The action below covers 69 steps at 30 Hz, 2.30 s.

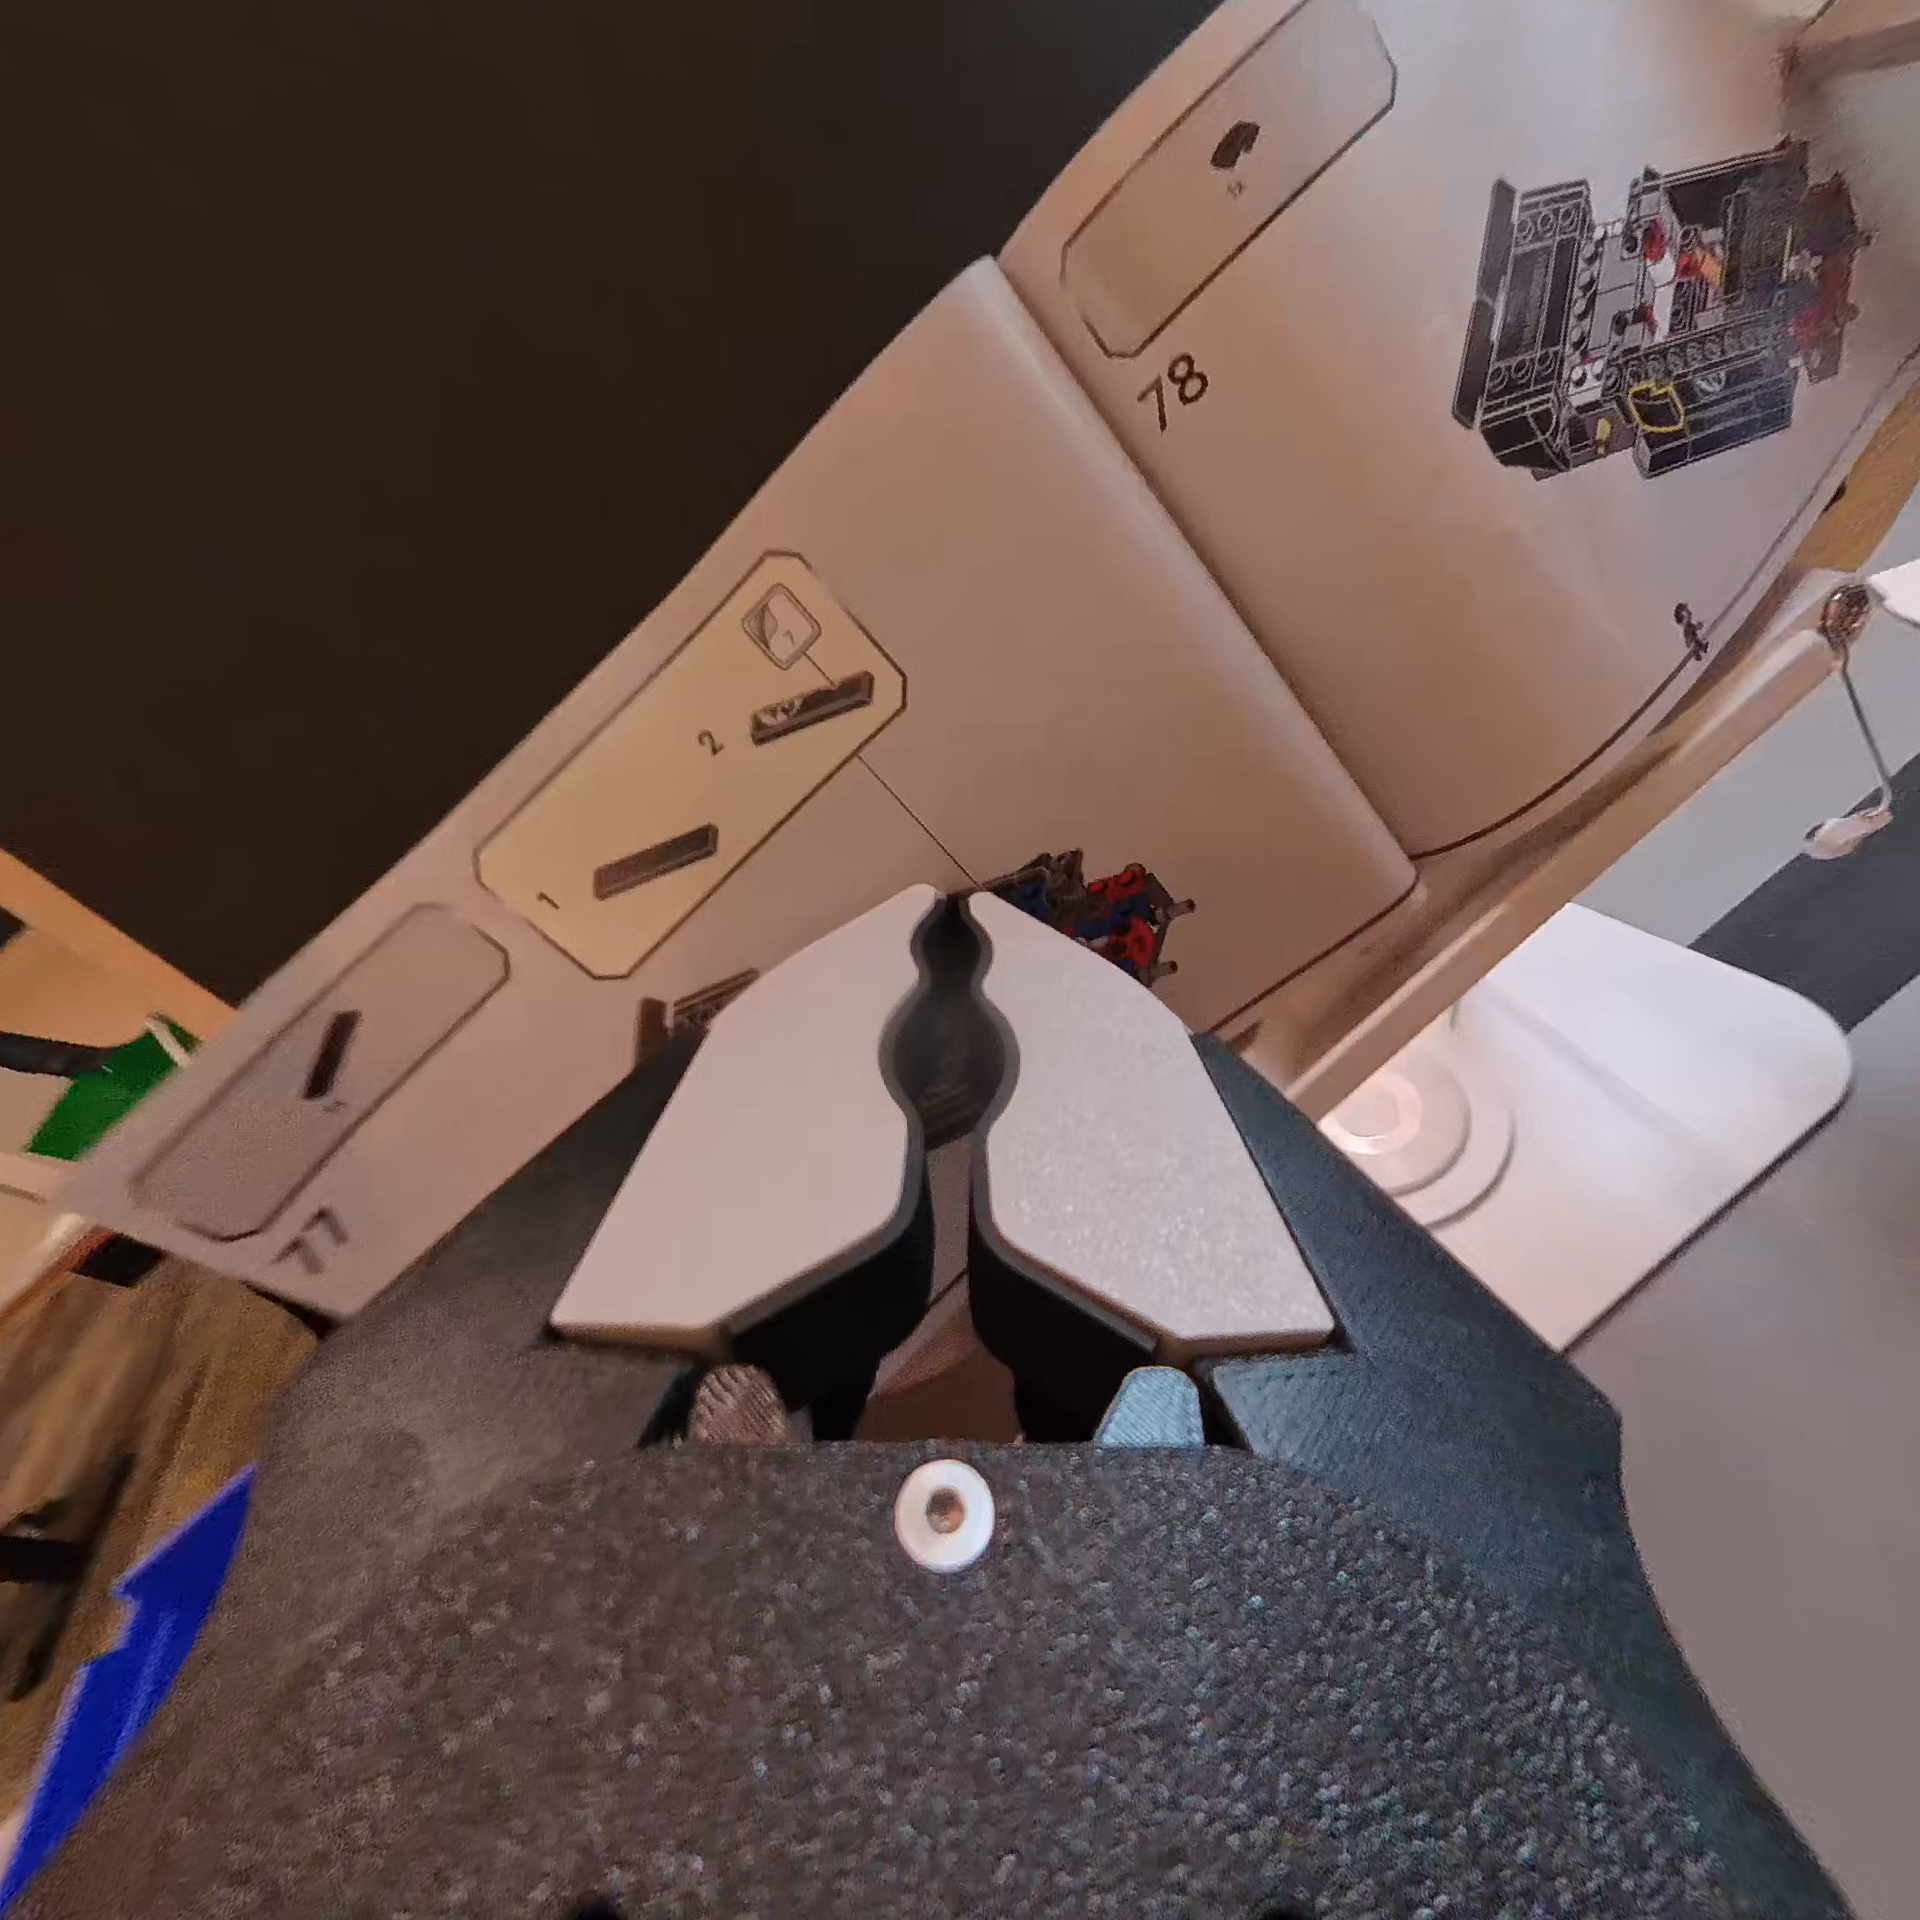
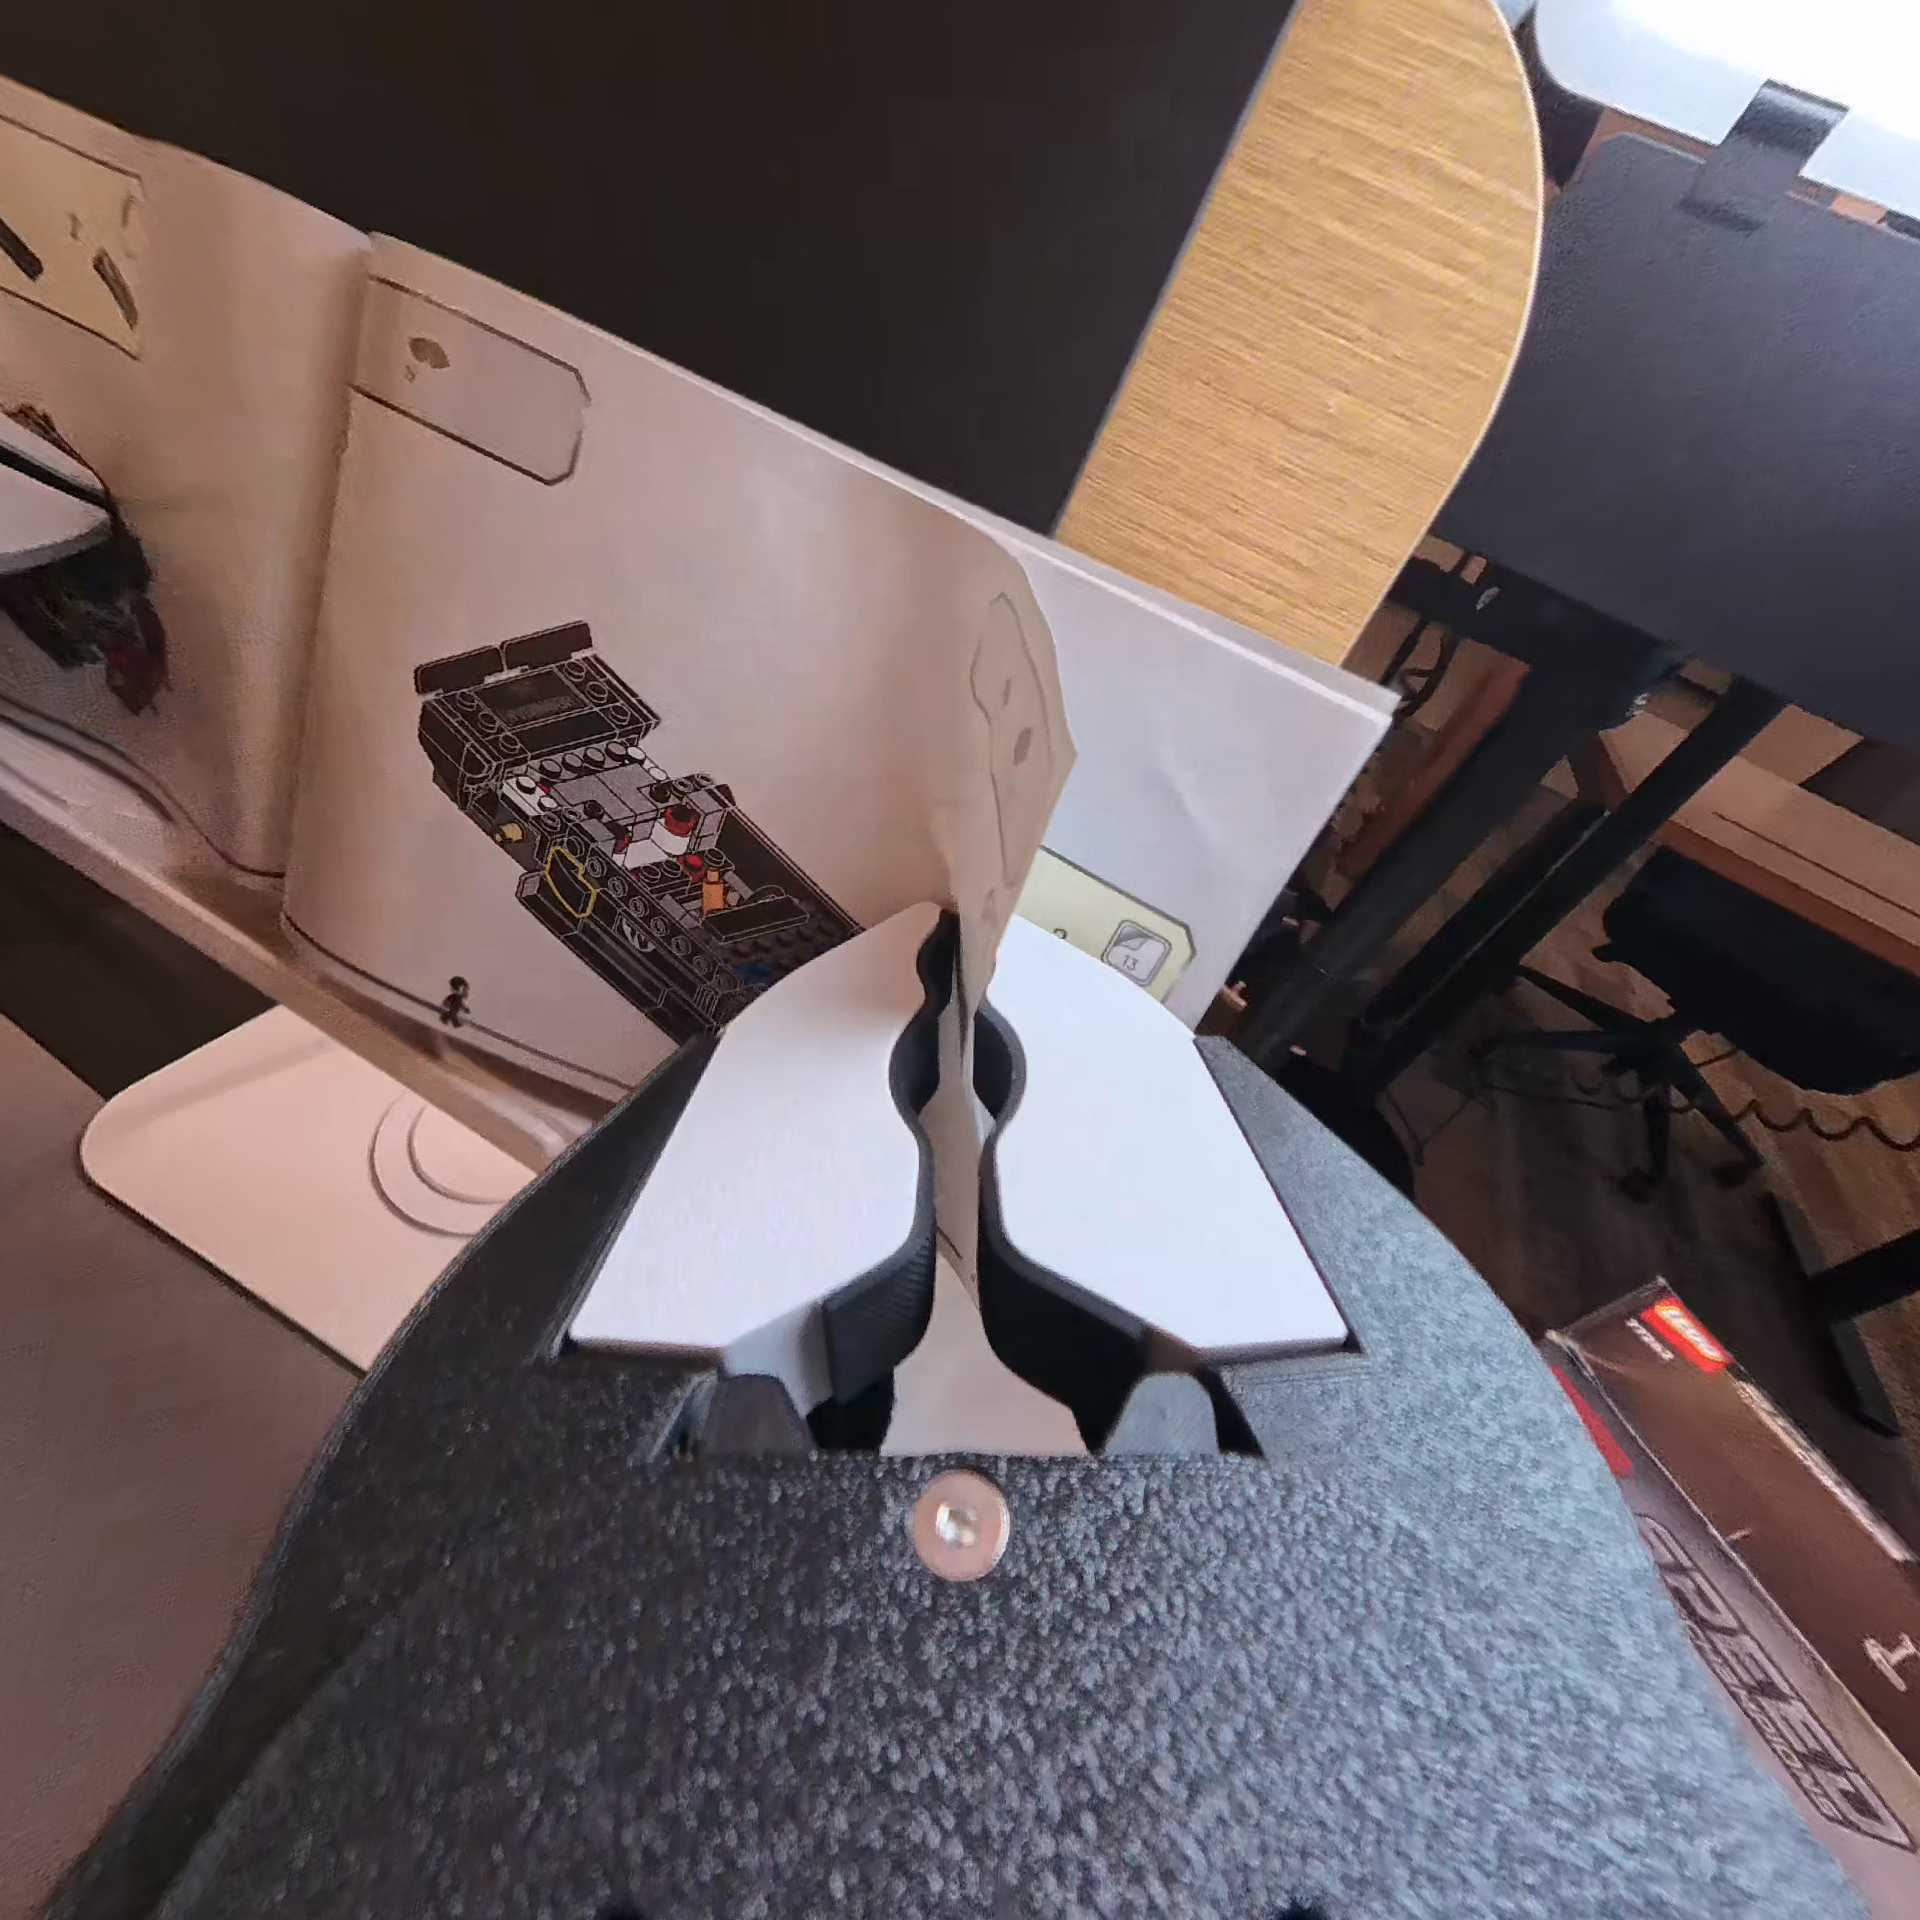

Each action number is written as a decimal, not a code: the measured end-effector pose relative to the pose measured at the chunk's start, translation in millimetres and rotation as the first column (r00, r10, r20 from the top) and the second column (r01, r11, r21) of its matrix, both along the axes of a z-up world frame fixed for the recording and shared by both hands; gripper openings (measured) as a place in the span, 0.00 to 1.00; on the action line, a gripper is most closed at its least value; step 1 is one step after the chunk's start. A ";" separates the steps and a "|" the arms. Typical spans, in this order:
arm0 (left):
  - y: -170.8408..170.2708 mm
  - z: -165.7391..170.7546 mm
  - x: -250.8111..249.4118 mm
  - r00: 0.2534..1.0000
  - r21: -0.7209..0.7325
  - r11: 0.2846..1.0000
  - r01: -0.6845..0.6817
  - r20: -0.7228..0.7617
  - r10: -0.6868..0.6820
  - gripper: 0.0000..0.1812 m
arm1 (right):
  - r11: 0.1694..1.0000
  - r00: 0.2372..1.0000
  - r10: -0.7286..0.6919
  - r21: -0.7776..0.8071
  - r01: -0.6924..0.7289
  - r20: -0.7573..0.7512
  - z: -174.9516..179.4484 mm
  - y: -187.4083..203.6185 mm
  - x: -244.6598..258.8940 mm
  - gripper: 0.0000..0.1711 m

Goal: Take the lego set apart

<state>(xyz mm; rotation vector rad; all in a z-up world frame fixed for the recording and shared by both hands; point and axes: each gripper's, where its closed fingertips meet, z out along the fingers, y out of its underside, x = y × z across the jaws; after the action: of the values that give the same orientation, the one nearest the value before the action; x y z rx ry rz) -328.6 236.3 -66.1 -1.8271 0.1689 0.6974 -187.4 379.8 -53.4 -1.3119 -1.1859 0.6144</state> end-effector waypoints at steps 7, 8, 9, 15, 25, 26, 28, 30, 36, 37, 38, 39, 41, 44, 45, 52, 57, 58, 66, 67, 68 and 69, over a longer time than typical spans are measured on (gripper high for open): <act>-1.1 4.4 -1.1 1.000 0.026 0.999 0.030 -0.005 -0.030 0.00 | 1.000 1.000 0.009 -0.002 -0.009 -0.013 -16.8 -0.4 7.5 0.00; -4.5 2.6 -2.6 1.000 0.039 0.999 0.019 0.001 -0.019 0.00 | 1.000 1.000 0.009 -0.005 -0.009 -0.012 -19.3 -0.3 9.0 0.00; -7.8 0.9 -3.9 1.000 0.050 0.999 0.011 0.011 -0.011 0.00 | 1.000 1.000 0.013 -0.010 -0.013 -0.014 -20.7 0.0 10.3 0.00; -37.9 1.5 -21.0 0.974 0.147 0.986 -0.081 0.223 0.047 0.00 | 0.998 0.999 -0.032 -0.053 0.031 -0.015 -18.8 9.2 26.8 0.06; -67.0 4.8 -23.9 0.915 0.260 0.954 -0.150 0.401 0.034 0.00 | 0.981 0.935 0.072 0.193 -0.004 -0.348 67.5 -121.3 51.4 0.02; -66.2 2.5 -23.1 0.912 0.258 0.955 -0.149 0.409 0.032 0.00 | 0.976 0.947 0.133 0.207 -0.073 -0.292 58.5 -138.6 34.9 0.00; -65.7 -2.6 -23.1 0.908 0.254 0.955 -0.155 0.418 0.036 0.00 | 0.965 0.972 0.182 0.218 -0.148 -0.148 31.7 -153.2 -0.6 0.01; -66.2 -9.6 -25.2 0.901 0.246 0.955 -0.169 0.432 0.048 0.00 | 0.962 0.984 0.175 0.215 -0.168 -0.015 2.7 -148.3 -33.2 0.03; -76.7 -18.7 -37.9 0.877 0.225 0.951 -0.213 0.473 0.085 0.05 | 0.983 0.987 0.069 0.161 -0.092 0.145 -38.1 -100.2 -67.2 0.08; -78.0 -20.8 -41.8 0.873 0.213 0.951 -0.224 0.478 0.098 0.10 | 0.985 0.987 0.075 0.145 -0.095 0.141 -39.6 -97.7 -67.5 0.09; -79.6 -22.9 -45.9 0.868 0.207 0.949 -0.237 0.485 0.111 0.14 | 0.985 0.987 0.088 0.136 -0.106 0.138 -40.4 -97.3 -67.7 0.09; -80.1 -23.8 -48.2 0.863 0.209 0.948 -0.240 0.494 0.109 0.18 | 0.984 0.986 0.107 0.128 -0.124 0.131 -40.9 -98.9 -68.0 0.11; -79.0 -26.8 -47.4 0.850 0.208 0.952 -0.225 0.519 0.087 0.22 | 0.982 0.982 0.150 0.096 -0.161 0.111 -41.6 -103.4 -68.8 0.16; -76.6 -27.4 -41.5 0.857 0.212 0.958 -0.193 0.512 0.059 0.22 | 0.980 0.978 0.188 0.045 -0.193 0.089 -40.8 -107.2 -68.6 0.18; -76.3 -27.9 -40.5 0.861 0.207 0.960 -0.189 0.506 0.061 0.22 | 0.980 0.977 0.195 0.032 -0.199 0.081 -39.9 -108.7 -68.3 0.19; -73.3 -32.8 -37.9 0.855 0.185 0.968 -0.170 0.516 0.052 0.19 | 0.981 0.981 0.188 0.047 -0.190 0.045 -28.0 -126.0 -73.1 0.22; -70.9 -31.7 -33.4 0.852 0.195 0.966 -0.167 0.522 0.041 0.18 | 0.989 0.999 0.028 0.142 -0.033 0.039 -18.2 -133.9 -95.5 0.42; -71.3 -31.5 -32.7 0.854 0.193 0.967 -0.165 0.519 0.042 0.18 | 0.986 0.999 -0.011 0.169 0.004 0.044 -18.4 -131.8 -100.8 0.45; -86.9 -15.2 -31.8 0.879 0.227 0.965 -0.132 0.478 0.008 0.19 | 0.980 0.998 0.007 0.197 0.005 -0.057 -8.0 -118.3 -96.5 0.22; -85.4 -12.3 -29.4 0.877 0.241 0.964 -0.115 0.480 -0.016 0.20 | 0.984 0.997 0.054 0.172 -0.042 -0.062 -7.7 -119.8 -95.7 0.22; -83.4 -9.0 -26.1 0.878 0.253 0.963 -0.095 0.477 -0.038 0.20 | 0.986 0.993 0.097 0.140 -0.086 -0.070 -7.3 -120.2 -94.1 0.21; -80.8 -5.9 -22.7 0.883 0.259 0.963 -0.077 0.466 -0.055 0.21 | 0.986 0.988 0.137 0.102 -0.129 -0.078 -7.0 -120.2 -91.7 0.19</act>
<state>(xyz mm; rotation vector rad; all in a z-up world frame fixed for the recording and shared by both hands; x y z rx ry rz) -351.2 155.5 -72.0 -1.6765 -0.2498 0.2484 -279.2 259.6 -60.3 -1.1212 -1.2250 0.6935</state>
